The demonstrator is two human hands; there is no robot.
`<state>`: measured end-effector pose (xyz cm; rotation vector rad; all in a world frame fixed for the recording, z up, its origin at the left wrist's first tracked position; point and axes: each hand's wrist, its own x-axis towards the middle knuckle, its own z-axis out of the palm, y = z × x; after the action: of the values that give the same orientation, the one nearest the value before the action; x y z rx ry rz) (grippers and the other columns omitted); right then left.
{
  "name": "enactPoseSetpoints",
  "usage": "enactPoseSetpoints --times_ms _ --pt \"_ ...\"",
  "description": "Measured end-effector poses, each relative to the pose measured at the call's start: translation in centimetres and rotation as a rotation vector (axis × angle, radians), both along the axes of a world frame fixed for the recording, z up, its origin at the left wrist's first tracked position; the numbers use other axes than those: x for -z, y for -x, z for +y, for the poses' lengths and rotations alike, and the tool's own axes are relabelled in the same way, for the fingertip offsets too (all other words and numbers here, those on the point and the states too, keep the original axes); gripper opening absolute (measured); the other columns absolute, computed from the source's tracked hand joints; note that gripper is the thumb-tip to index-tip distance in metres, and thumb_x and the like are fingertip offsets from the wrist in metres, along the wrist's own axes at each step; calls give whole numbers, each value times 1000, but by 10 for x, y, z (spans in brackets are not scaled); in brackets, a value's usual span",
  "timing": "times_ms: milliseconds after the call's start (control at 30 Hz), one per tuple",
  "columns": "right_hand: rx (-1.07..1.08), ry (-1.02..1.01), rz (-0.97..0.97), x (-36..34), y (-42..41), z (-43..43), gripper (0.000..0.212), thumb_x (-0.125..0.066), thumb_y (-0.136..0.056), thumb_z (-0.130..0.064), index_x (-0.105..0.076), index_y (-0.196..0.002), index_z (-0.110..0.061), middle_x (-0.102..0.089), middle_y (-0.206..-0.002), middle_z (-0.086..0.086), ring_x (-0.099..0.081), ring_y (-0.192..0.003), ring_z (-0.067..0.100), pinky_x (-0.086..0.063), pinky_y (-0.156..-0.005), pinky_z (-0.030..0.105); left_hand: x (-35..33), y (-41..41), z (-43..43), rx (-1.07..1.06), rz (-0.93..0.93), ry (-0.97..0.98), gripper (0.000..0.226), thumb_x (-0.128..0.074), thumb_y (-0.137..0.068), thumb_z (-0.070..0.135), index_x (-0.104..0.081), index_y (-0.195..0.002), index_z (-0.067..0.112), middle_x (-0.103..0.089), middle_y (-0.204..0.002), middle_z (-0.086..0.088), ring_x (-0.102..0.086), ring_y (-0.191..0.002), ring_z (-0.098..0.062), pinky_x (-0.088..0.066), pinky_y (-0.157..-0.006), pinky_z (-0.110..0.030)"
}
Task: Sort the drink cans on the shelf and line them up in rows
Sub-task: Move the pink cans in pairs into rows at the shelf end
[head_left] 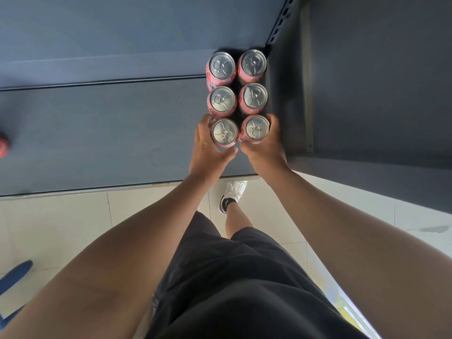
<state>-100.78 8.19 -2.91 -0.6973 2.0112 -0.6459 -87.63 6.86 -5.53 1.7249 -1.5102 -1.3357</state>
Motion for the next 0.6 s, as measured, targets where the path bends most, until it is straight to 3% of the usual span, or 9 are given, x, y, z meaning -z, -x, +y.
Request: enactPoseSetpoints --times_ms 167,267,333,467,600 --pt "-50 -16 36 -18 -1 3 82 -73 -67 -30 -34 -139 -28 -57 -130 -4 -59 -111 18 -52 -92 41 -15 -9 1 60 -45 -48 77 -79 -74 20 -34 -135 32 -45 -129 10 -48 -111 -2 -36 -79 -2" --pt "-112 -5 61 -31 0 10 70 -67 -77 -21 -34 -137 -30 -61 -121 -6 -60 -104 21 -52 -86 39 -24 -14 4 98 -75 -57 75 -77 -76 21 -33 -137 31 -42 -134 9 -45 -107 -1 -34 -78 -7" --pt "-150 -17 73 -40 -2 16 64 -63 -80 -17 -34 -134 -33 -62 -117 -8 -61 -100 23 -53 -85 43 -32 -17 6 123 -110 -62 75 -75 -80 22 -30 -139 31 -39 -139 9 -43 -110 -3 -38 -82 -16" --pt "-248 -53 128 -53 -7 26 71 -59 -81 -23 -25 -142 -37 -55 -134 -3 -61 -106 28 -54 -86 51 -52 -26 12 176 -227 -51 69 -67 -88 26 -25 -143 30 -34 -148 5 -44 -129 -22 -45 -98 -43" --pt "-364 -48 200 -68 -10 33 74 -60 -83 -24 -22 -146 -31 -49 -144 0 -55 -119 31 -51 -93 50 -75 -35 22 254 -471 -33 63 -56 -96 37 -22 -148 28 -27 -157 4 -39 -137 -25 -39 -107 -49"
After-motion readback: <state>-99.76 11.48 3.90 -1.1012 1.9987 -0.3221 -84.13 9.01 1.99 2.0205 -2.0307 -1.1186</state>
